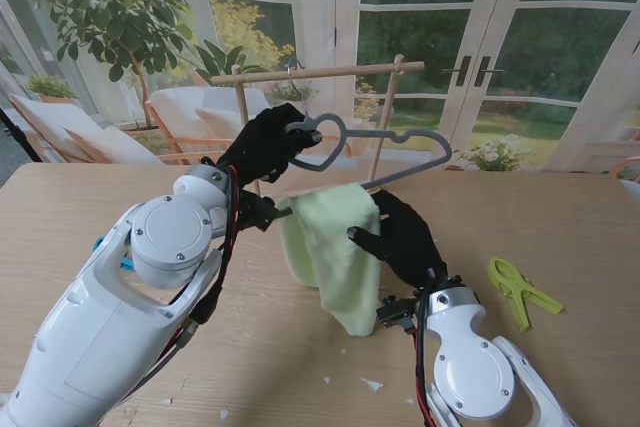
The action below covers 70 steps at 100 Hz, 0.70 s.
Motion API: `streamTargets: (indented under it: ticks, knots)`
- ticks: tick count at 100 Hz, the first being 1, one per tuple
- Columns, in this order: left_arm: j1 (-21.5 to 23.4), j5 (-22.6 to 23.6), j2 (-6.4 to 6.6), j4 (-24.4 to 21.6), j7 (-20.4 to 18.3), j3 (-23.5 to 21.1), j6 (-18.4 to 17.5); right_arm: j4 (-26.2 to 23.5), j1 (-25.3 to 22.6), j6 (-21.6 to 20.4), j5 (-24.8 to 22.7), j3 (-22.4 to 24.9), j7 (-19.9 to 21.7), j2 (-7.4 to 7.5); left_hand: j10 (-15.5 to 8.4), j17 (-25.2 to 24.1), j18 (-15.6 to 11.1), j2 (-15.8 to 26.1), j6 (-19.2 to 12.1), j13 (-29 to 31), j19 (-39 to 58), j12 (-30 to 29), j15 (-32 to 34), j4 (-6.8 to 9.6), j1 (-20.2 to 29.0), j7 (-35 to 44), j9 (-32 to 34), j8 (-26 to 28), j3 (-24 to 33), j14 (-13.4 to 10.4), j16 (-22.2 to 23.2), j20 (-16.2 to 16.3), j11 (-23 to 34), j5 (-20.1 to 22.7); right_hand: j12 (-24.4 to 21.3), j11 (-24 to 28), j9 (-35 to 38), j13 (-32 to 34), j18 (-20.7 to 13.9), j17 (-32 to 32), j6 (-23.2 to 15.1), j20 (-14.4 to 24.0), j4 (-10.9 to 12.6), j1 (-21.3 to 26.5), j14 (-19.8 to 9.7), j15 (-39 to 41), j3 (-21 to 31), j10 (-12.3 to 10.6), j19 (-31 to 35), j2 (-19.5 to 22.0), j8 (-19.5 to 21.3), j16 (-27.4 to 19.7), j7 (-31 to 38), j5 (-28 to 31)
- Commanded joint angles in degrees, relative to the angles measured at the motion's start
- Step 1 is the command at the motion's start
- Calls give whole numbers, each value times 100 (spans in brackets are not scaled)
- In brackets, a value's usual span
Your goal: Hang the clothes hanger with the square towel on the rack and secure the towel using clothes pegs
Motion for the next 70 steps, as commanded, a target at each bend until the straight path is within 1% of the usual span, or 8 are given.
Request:
streamTargets:
  ticks: [1, 5, 12, 21, 27, 50, 57, 70]
  knots:
    - [7, -7, -6, -2, -82, -2, -18, -81, -12, 90, 9, -37, -12, -83, 29, 197, -224, 353, 177, 343, 1669, 256, 537, 169, 366, 79, 180, 57, 45, -756, 87, 73, 618, -59, 85, 771, 368, 554, -29, 277, 149, 2366, -160, 61, -92, 402, 229, -242, 325, -127, 248, 138, 404, -348]
    - [13, -12, -7, -2, -77, -5, -24, -94, -6, 135, 40, -42, -30, -92, 29, 197, -222, 352, 176, 343, 1669, 256, 537, 169, 367, 80, 180, 57, 46, -756, 87, 74, 618, -60, 417, 1441, 529, 790, -68, 374, 207, 2448, -149, 64, -242, 964, 238, -408, 580, -81, 74, 380, 342, -432]
    - [21, -13, -6, -4, -74, -13, -38, -116, -14, 171, 89, -28, -10, -92, 29, 197, -221, 353, 174, 343, 1669, 256, 537, 169, 367, 82, 180, 58, 48, -756, 87, 76, 618, -61, 808, 1928, 933, 1075, -78, 498, 357, 2518, 26, -203, -354, 1663, 194, -450, 931, 200, -937, 617, -704, -184]
    - [35, -6, -3, -10, -72, -31, -55, -106, -10, 178, 131, -58, -172, -137, 26, 197, -220, 353, 172, 343, 1669, 257, 537, 168, 363, 85, 183, 59, 46, -756, 87, 79, 619, -59, 1042, 1544, 1739, 1462, 127, 682, 32, 2437, -87, 25, -169, 1847, -275, -400, 1165, 701, -2893, 507, -876, 811]
    - [49, 7, 2, -15, -72, -46, -67, -115, 1, 227, 134, -83, -307, -171, 26, 197, -218, 354, 176, 343, 1669, 257, 537, 168, 364, 85, 182, 57, 47, -756, 87, 82, 618, -59, 854, 1192, 1968, 1582, 235, 755, -237, 2404, -26, 375, -19, 1740, -384, -298, 1208, 834, -3434, 425, -730, 1148]
    - [97, 39, 11, 24, -82, -22, -142, 41, 218, 304, -1025, -194, -685, -169, 24, 195, -202, 353, 175, 343, 1669, 257, 537, 169, 364, 84, 183, 52, 50, -756, 87, 96, 617, -60, 933, 1482, 2141, 1926, 10, 1215, -1014, 2386, -206, 824, -269, 2099, -229, -603, 1740, 192, -2426, 503, -450, 1421]
    - [105, 36, 10, 49, -88, 29, -178, 122, 345, 287, -1419, -274, -823, -160, 29, 195, -201, 350, 173, 343, 1669, 257, 537, 168, 363, 87, 185, 53, 48, -756, 87, 98, 618, -60, 843, 1613, 2130, 1981, -114, 1332, -1460, 2406, -337, 820, -341, 2275, -66, -663, 1914, -97, -1667, 551, -568, 1202]
    - [134, 38, 24, 81, -142, 132, -277, 261, 601, 267, -1956, -429, -1169, -177, 16, 195, -201, 343, 168, 343, 1669, 257, 537, 168, 359, 95, 187, 56, 47, -756, 87, 103, 619, -61, 648, 1655, 2375, 2235, -178, 1612, -1832, 2427, -401, 727, -422, 2464, -54, -639, 2113, -217, -1829, 568, -780, 1485]
